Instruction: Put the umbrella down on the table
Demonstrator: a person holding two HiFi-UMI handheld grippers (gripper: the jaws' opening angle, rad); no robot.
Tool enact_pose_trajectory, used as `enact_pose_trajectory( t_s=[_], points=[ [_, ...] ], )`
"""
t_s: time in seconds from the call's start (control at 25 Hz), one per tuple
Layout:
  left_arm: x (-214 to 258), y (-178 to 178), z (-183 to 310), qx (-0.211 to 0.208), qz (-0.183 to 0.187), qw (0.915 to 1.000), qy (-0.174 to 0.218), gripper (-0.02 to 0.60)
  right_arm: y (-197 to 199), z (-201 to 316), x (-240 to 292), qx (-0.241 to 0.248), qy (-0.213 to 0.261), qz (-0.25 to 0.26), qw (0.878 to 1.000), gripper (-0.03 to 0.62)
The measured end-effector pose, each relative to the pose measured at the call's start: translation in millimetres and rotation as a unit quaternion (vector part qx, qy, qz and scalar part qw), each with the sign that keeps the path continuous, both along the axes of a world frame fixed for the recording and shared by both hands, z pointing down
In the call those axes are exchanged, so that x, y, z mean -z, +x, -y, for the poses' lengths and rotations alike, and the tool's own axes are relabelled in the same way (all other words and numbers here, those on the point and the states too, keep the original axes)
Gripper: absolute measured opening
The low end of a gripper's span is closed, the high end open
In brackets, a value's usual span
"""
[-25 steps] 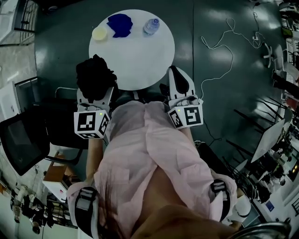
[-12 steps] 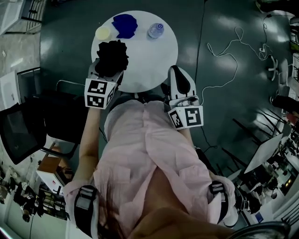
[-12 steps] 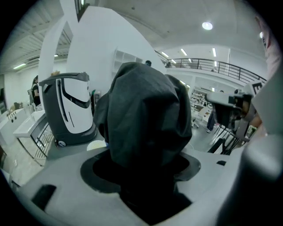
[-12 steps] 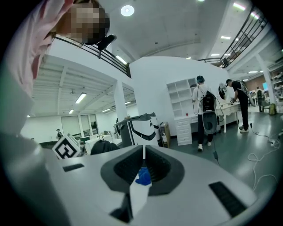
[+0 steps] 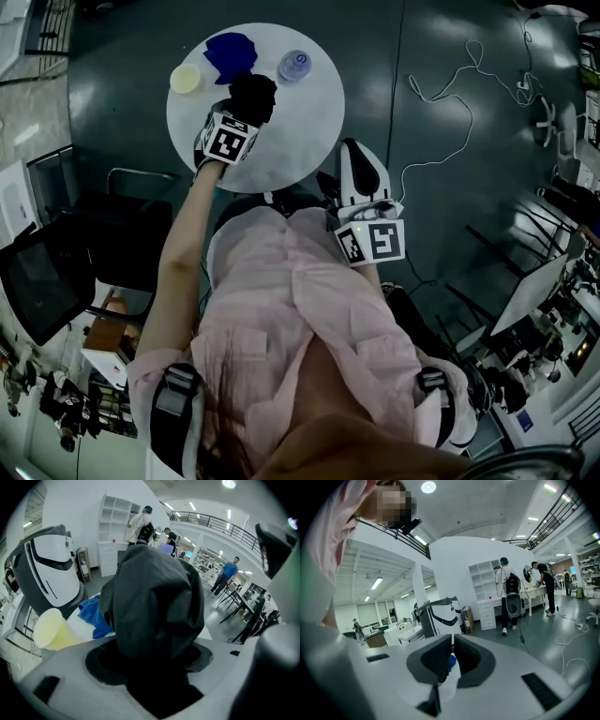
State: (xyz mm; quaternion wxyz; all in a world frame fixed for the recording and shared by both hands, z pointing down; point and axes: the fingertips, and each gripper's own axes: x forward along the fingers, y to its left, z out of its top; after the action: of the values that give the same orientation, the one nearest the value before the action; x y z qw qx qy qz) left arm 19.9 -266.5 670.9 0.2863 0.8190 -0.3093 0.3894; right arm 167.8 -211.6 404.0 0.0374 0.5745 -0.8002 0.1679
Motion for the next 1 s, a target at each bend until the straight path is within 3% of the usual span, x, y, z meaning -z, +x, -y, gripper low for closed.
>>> enact_pose_trajectory(
  t_s=[0.28,0.52,0.68,0.88,1.0],
  points=[
    [-51.1,15.4,0.4,-0.020,0.034,0.9966,-0.073,0.322,7.5,8.1,-9.4,-0.009,-0.024,0.003,1.000,0.034],
    [-72.6,13.4,9.7,0.001,0.053,0.9931,-0.105,0.322,6.8,12.0,-12.6,-0.010,-0.032,0.002,0.999,0.034],
    [-78.7,15.7,8.1,0.003,0.058,0.9938,-0.094,0.322,4.3,12.6,-14.7,-0.008,-0.034,0.001,0.999,0.034],
    [-71.4,16.0,0.9,-0.013,0.040,0.9944,-0.098,0.345,-1.7,10.9,-11.5,0.000,-0.027,0.001,1.000,0.034],
    [-43.8,6.7,1.7,-0.001,0.019,0.9976,-0.067,0.356,-4.0,10.9,-6.6,0.007,-0.020,0.002,1.000,0.034]
  ],
)
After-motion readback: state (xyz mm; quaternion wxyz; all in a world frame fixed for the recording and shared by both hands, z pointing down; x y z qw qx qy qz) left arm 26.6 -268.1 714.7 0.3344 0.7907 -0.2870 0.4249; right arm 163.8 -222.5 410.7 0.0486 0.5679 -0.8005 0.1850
